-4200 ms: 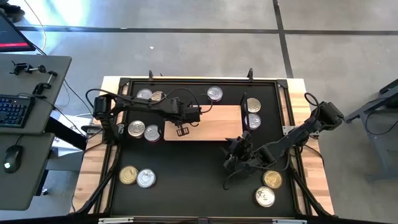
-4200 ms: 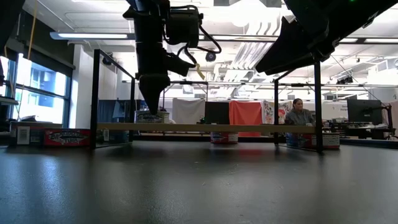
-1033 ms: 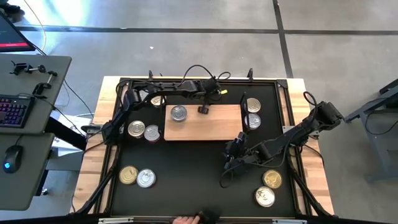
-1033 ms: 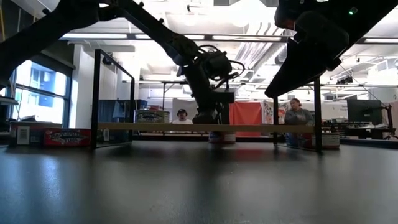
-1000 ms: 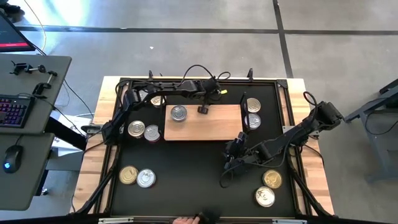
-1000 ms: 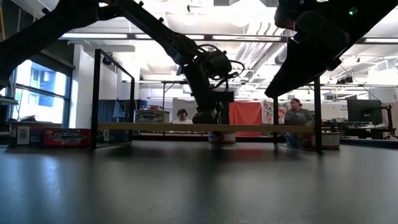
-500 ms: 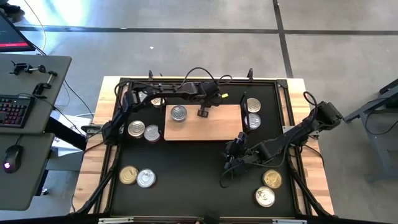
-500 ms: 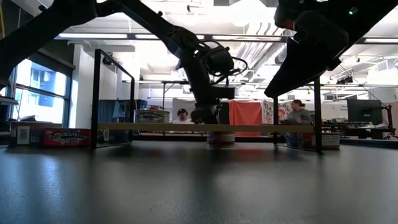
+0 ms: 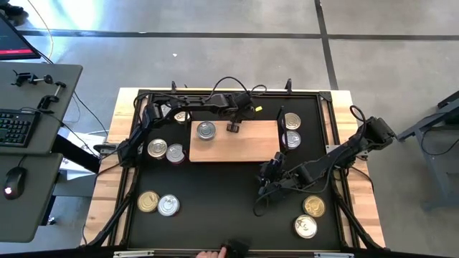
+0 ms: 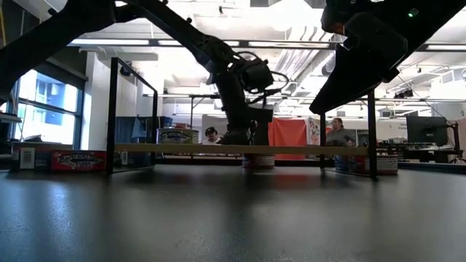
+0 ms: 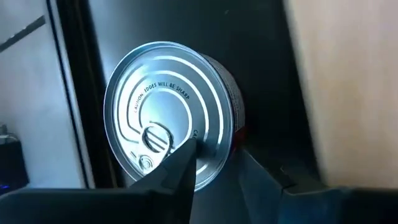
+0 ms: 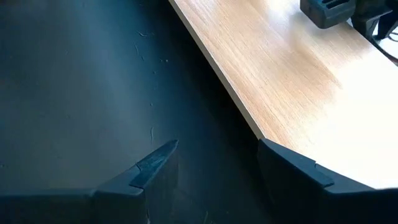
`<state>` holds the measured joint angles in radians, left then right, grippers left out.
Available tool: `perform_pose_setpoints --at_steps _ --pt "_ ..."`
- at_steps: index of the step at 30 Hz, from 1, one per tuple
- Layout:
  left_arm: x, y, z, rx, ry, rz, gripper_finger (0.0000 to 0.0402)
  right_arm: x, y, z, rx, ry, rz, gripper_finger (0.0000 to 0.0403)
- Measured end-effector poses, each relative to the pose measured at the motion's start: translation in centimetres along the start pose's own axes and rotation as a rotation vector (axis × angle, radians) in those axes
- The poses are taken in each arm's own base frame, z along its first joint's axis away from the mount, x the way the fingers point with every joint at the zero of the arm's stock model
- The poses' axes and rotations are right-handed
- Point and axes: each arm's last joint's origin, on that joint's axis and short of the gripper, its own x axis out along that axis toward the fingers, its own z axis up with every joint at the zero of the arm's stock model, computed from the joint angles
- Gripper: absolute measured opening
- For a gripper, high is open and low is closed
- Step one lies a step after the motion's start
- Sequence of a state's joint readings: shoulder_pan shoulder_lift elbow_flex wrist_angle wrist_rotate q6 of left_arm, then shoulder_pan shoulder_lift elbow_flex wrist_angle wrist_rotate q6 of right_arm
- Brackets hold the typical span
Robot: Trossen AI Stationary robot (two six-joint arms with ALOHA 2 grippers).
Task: Stack canned seafood by type on shelf
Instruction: Put the red tuna can on the shelf
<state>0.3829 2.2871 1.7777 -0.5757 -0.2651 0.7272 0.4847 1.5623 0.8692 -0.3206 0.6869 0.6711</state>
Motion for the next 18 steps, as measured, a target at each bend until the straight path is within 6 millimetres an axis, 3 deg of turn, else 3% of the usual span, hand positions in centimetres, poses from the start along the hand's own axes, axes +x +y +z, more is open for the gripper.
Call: perform_pose_setpoints --at_steps 13,18 --pt "0.33 0.89 -1.08 0.023 0.013 -0.028 0.0055 0.00 0.00 0.00 0.001 0.001 0.001 0.0211" --pt "-0.39 0.70 -1.10 0.030 0.016 -0.062 0.0013 0.00 0.01 -0.01 0.001 0.002 0.002 0.0211"
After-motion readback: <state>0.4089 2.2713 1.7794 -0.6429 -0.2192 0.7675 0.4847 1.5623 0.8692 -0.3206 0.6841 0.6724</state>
